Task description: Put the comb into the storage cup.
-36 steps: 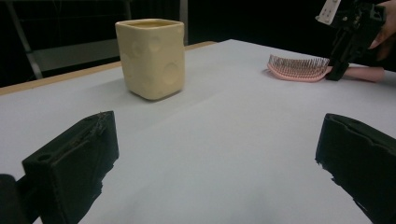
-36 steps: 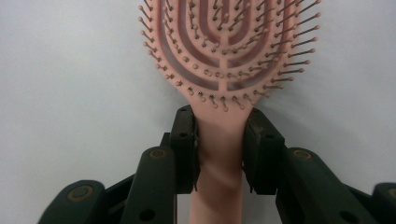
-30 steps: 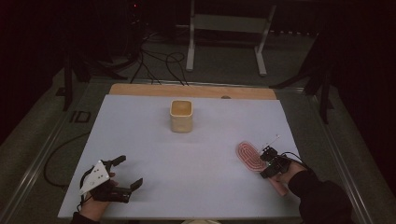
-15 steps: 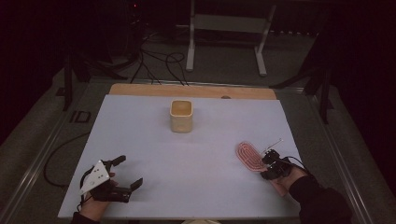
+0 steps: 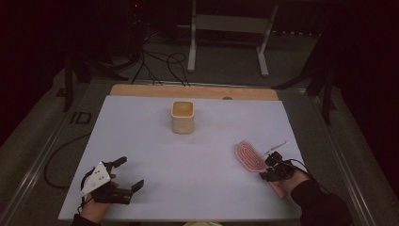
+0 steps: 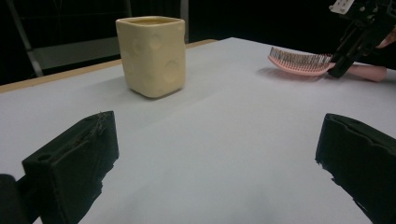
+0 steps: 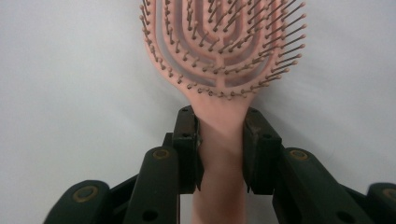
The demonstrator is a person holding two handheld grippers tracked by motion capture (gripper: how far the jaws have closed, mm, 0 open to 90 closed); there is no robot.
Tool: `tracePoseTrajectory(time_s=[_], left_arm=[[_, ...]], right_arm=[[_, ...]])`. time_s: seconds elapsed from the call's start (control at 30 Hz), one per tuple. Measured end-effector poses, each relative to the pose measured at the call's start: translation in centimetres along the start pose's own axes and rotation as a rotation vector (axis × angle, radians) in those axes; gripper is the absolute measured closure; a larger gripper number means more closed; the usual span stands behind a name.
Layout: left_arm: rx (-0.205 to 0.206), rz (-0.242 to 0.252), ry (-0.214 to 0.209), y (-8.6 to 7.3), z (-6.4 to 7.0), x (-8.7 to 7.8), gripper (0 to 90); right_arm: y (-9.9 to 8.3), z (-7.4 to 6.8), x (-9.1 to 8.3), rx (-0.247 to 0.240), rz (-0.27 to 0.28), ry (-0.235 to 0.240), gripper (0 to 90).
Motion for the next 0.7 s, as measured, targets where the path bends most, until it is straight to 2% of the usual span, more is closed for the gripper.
tracePoseTrajectory(time_s=[0.17,0.2,0.43,0.57,0.63,0.7], left_arm=[[0.001,0.001,0.000,0.0,0.0,0.0,0.2],[0.001,0.000,0.000,0.0,0.0,0.0,0.2],[0.000,0.000,0.001,0.0,0.0,0.0,0.2],[-0.001,0.000,0.004,0.0,-0.1,0.0,0.2],[0.001,-0.001,0.003,0.0,0.0,0.0,0.3],[0.003,-0.001,0.003,0.0,0.0,0.0,0.3]], right_arm=[[0.4,-0.2,0.0,0.010,0.019,0.005,70.3],[0.8,-0.3,-0.1,0.016,0.046,0.010,70.3],[2.3,-0.8,-0.7,0.004,0.143,0.006,70.3],[2.9,-1.2,-0.7,0.001,0.172,0.005,70.3],[3.2,-1.7,-0.5,-0.009,0.189,0.017,70.3],[3.5,-1.9,-0.4,-0.022,0.212,0.009,70.3]])
Point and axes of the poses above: each handheld gripper's, and its own axes: x roughly forward along the jaws, y roughly out of its top, z roughly to its right, the point moved 8 cm from there along x, roughly forward along the jaws, and after that the axes turned 11 degrees about z, right-handed, at the moved point
